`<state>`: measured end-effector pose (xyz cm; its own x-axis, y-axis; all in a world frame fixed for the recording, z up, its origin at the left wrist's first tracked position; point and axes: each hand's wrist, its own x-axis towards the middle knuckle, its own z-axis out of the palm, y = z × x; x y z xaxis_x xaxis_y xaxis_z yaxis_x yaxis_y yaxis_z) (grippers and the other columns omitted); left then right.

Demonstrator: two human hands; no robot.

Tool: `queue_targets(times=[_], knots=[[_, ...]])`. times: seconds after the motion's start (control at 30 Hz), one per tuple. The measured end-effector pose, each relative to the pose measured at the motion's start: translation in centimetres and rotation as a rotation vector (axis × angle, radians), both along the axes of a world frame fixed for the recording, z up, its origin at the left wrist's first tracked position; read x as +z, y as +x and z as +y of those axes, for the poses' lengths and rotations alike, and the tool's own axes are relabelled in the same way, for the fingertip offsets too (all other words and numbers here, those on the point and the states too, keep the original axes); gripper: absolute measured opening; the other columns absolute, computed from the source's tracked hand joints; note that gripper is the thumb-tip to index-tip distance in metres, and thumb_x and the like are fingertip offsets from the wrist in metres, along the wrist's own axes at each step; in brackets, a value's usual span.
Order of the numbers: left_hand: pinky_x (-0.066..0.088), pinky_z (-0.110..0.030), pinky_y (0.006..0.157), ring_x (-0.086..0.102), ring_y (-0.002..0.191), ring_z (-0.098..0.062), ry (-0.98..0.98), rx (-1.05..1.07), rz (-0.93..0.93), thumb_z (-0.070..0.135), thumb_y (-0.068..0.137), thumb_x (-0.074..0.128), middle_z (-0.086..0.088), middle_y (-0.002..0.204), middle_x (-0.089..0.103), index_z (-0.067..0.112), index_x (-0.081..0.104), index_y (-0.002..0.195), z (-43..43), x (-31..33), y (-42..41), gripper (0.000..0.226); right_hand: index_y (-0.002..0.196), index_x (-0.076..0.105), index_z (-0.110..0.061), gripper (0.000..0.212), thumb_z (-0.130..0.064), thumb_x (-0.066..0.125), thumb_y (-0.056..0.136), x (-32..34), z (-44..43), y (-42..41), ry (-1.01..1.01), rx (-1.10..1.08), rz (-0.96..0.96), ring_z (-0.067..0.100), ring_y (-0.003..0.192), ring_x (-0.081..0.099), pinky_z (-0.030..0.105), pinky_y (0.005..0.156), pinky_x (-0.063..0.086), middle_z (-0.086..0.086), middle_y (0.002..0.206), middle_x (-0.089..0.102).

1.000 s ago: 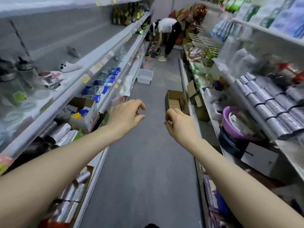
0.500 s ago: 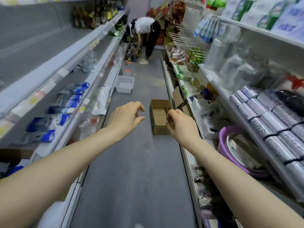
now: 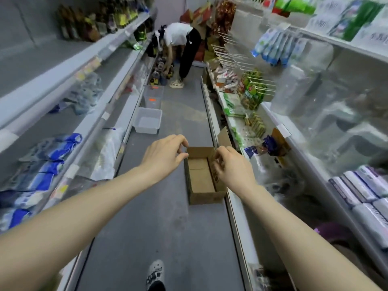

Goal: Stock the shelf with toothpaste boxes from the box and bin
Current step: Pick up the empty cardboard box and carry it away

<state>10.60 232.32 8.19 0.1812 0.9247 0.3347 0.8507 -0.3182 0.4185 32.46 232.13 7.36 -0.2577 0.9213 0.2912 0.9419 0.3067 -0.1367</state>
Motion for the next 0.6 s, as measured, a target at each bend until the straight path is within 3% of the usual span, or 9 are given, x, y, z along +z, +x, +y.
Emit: queue_targets(times=[0.43, 0.6], knots=[[0.047, -0.033, 0.07, 0.057, 0.085, -0.017, -0.09, -0.095, 0.055, 0.034, 0.089, 0.063, 0.014, 0.086, 0.049, 0.03, 0.054, 0.105, 31.2, -3.0, 1.6, 0.019, 0.102, 0.056, -0.019, 0.02, -0.031, 0.063, 0.088, -3.7, 28.8, 1.9, -0.123, -0.094, -0.002, 0.031, 0.078, 0.063, 0.035, 0.057, 0.047, 0.003, 0.094, 0.058], [0.046, -0.032, 0.07, 0.058, 0.086, -0.016, -0.17, -0.048, 0.029, 0.034, 0.09, 0.062, 0.013, 0.091, 0.05, 0.028, 0.054, 0.109, 42.1, -7.7, 3.5, 0.021, 0.108, 0.057, -0.017, 0.021, -0.027, 0.062, 0.09, -8.7, 39.5, 4.1, -0.227, -0.071, -0.02, 0.03, 0.083, 0.064, 0.029, 0.062, 0.036, 0.005, 0.101, 0.061]])
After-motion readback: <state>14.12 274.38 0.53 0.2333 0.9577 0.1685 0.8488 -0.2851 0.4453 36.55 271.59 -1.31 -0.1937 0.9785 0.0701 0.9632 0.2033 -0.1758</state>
